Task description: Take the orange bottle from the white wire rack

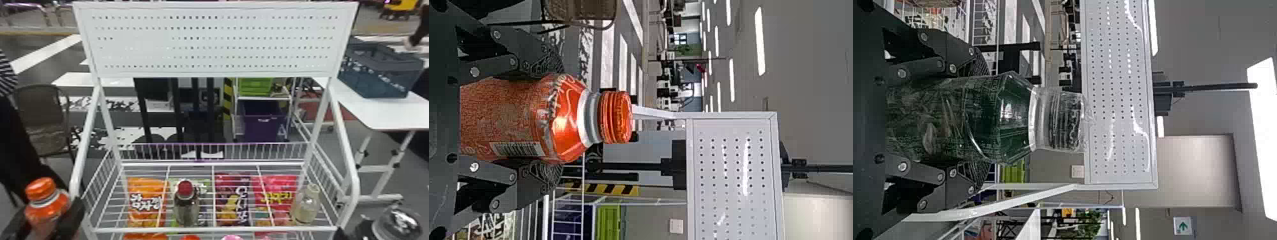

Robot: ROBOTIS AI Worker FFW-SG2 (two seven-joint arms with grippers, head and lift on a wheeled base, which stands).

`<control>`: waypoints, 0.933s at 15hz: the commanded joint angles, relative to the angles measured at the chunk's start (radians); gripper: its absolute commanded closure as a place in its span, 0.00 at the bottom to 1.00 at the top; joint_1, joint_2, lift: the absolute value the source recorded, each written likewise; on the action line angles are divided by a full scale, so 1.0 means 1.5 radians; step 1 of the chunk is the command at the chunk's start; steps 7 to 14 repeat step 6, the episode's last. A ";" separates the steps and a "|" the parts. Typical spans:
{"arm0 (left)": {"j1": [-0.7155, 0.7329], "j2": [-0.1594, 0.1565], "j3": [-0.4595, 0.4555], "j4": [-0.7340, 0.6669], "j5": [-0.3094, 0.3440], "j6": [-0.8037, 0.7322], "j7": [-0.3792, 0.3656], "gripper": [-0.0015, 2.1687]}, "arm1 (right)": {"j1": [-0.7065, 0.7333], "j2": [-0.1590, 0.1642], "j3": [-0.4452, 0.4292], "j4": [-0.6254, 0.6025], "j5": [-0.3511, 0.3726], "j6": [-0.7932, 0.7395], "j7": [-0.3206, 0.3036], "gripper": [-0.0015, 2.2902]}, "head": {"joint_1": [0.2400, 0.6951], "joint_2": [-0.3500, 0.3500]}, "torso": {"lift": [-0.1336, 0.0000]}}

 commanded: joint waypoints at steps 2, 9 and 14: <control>-0.001 -0.001 -0.001 -0.002 -0.001 0.002 0.000 0.98 | 0.001 0.001 0.001 -0.002 0.000 0.000 0.000 0.38 | 0.57 0.50 | 1.00; -0.002 -0.001 0.001 -0.002 -0.005 0.002 0.000 0.98 | 0.003 0.001 0.000 0.000 0.000 -0.002 0.000 0.38 | 0.57 0.50 | 1.00; -0.002 -0.001 0.001 -0.002 -0.005 0.002 0.000 0.98 | 0.003 0.001 0.000 0.000 0.000 -0.002 0.000 0.38 | 0.57 0.50 | 1.00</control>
